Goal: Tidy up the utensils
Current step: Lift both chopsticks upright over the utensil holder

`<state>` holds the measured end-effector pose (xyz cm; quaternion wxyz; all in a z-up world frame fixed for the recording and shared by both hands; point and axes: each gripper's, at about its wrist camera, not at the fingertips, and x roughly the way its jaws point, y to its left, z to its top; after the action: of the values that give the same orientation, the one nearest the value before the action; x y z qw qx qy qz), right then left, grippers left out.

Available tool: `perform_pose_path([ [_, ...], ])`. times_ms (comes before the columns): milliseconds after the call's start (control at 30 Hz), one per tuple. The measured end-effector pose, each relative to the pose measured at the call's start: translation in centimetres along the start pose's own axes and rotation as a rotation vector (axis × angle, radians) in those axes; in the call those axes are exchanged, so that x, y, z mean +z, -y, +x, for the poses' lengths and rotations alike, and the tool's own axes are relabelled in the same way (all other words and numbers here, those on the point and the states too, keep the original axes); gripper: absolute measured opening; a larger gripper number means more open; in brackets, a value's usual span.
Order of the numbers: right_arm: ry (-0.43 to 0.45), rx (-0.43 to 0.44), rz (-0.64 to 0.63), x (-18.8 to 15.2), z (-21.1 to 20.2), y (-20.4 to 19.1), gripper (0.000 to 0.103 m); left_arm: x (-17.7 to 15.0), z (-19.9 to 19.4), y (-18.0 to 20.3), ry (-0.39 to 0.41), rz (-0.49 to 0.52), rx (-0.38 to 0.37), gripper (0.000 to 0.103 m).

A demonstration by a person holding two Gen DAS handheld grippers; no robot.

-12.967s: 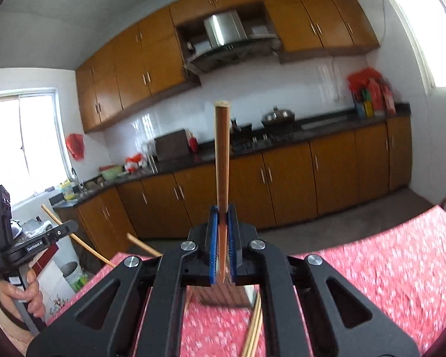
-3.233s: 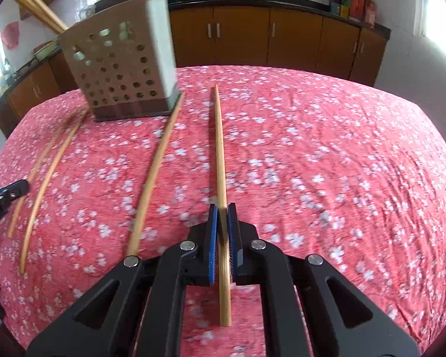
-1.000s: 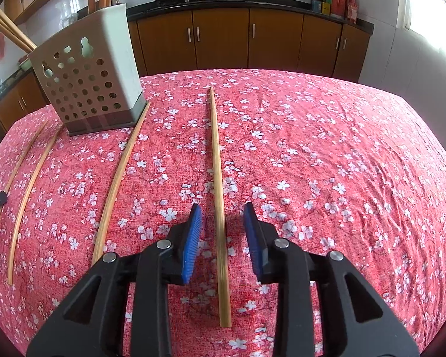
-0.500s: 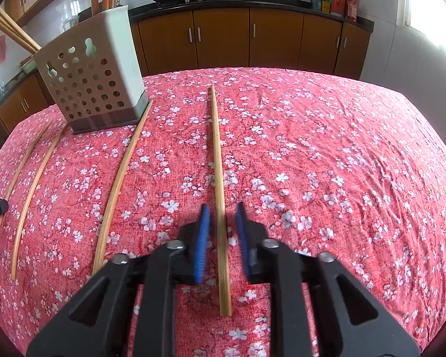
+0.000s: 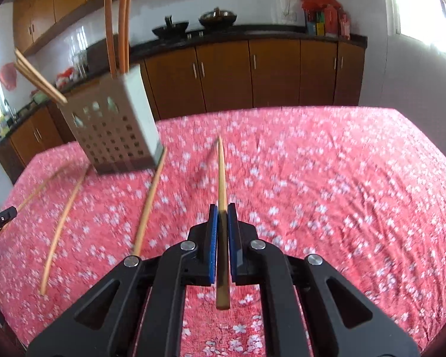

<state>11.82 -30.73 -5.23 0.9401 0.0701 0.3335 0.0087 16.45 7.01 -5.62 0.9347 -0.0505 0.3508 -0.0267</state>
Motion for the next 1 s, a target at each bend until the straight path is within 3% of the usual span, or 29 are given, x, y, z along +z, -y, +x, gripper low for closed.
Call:
perform_pose_path([
  [133, 0.105, 0.013, 0.02, 1.6, -2.5, 0.0, 0.007, 2.1, -2.4, 0.1, 0.087, -0.035, -0.035, 0.008],
  [300, 0.169, 0.024, 0.019, 3.0, -4.0, -0.1, 0.007, 4.5, -4.8, 0.2, 0.177, -0.063, -0.059, 0.008],
  [567, 0.24, 0.057, 0.017, 4.9, -5.5, -0.7, 0.007, 7.4, -6.7, 0.9, 0.237, -0.04, -0.074, 0.008],
  [1000, 0.403, 0.308, 0.026, 11.6, -11.1, -3.8, 0.007, 12.9, -12.7, 6.9, 0.421, 0.045, -0.203, 0.008],
])
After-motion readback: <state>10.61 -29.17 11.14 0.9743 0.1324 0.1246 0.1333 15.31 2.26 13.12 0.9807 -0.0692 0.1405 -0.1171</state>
